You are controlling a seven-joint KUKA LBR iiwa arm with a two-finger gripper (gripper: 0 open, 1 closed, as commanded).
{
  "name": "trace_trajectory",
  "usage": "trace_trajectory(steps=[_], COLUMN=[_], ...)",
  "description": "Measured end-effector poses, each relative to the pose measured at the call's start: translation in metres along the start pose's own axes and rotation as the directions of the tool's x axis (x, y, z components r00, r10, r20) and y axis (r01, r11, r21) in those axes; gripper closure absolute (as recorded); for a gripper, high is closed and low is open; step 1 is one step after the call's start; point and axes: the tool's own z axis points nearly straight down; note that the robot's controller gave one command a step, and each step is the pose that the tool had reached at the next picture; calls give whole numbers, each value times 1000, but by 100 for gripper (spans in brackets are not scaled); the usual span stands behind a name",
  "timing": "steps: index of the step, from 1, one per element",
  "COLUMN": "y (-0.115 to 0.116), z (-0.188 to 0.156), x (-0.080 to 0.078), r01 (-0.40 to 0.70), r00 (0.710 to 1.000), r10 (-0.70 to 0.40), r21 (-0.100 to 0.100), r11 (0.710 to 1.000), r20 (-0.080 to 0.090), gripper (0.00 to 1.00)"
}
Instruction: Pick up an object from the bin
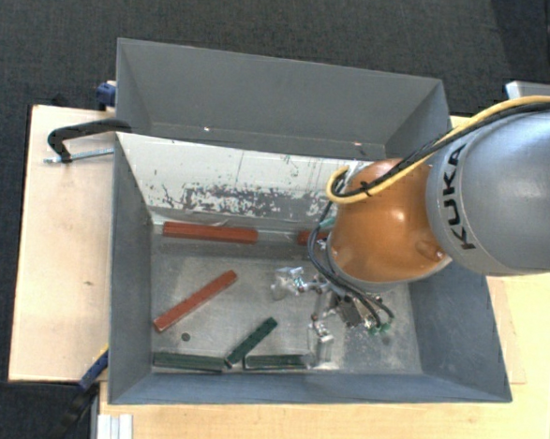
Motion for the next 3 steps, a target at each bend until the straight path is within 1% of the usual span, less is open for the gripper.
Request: trace_trajectory(steps=[1,2,3], y=[2,10,14], z=[19,29,31], x=[1,-2,-4], r01=[-193,10,124], r00=[981,1000,992], r10=[193,-10,-124], r21=[0,1,2], r11=[981,1000,992], r20=[0,-1,0], gripper=[0,0,0])
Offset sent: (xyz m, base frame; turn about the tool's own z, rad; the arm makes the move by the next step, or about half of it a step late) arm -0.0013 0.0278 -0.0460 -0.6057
